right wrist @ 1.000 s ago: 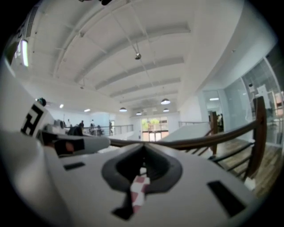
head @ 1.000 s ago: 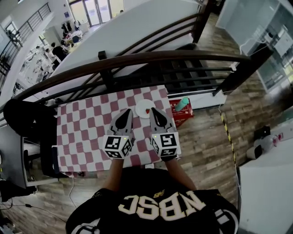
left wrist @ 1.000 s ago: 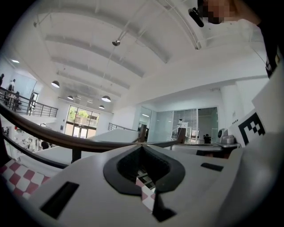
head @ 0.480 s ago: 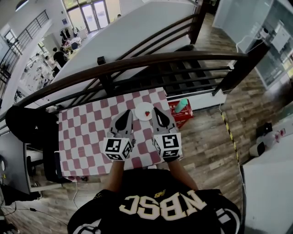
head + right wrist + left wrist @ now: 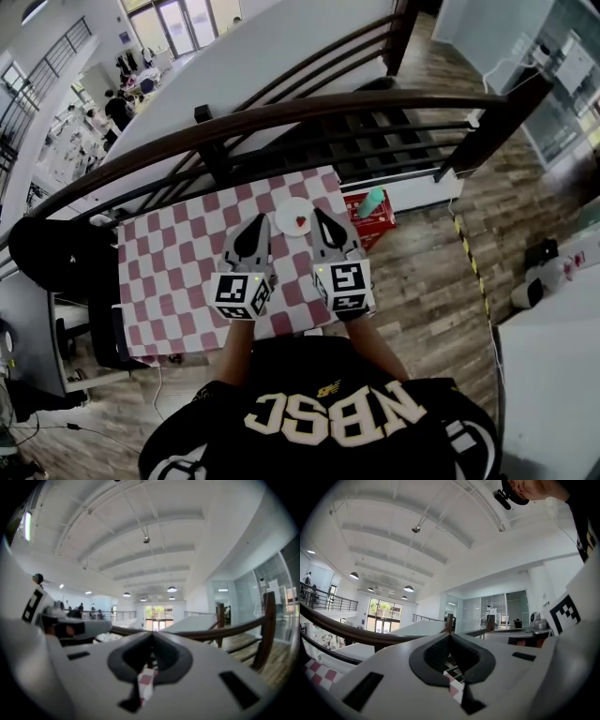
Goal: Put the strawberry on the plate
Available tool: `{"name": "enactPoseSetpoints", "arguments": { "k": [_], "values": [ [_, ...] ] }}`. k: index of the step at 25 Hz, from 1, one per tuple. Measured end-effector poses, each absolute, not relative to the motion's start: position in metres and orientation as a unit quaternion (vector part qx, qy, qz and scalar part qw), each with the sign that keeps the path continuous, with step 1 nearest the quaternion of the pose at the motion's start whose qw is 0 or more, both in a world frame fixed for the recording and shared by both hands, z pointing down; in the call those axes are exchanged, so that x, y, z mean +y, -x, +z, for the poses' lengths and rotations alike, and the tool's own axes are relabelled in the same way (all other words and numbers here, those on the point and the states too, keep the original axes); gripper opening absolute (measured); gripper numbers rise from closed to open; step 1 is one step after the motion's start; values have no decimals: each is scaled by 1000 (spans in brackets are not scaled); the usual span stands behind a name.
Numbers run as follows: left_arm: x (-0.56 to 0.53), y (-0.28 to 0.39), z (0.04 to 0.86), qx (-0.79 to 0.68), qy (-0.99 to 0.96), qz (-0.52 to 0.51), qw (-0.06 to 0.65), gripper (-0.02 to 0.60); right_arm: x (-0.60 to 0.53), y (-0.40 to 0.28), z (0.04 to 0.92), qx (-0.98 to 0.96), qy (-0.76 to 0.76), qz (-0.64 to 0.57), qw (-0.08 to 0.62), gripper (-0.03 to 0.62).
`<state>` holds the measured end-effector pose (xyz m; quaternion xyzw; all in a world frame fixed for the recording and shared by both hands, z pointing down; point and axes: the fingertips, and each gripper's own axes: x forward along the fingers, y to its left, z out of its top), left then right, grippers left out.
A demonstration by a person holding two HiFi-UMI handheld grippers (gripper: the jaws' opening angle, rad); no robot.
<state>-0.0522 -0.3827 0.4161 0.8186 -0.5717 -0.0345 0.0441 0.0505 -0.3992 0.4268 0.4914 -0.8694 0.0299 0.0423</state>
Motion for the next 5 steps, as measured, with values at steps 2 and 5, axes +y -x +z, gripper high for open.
{"name": "enactPoseSetpoints", "arguments": {
  "k": [2, 5],
  "values": [
    [-385, 55, 418, -572, -818, -33, 46, 9, -401, -47, 429, -869, -491, 29, 44, 17],
    [-388, 61, 421, -573, -818, -32, 46, 9, -404, -41, 430, -870, -491, 30, 46, 17]
  ]
}}
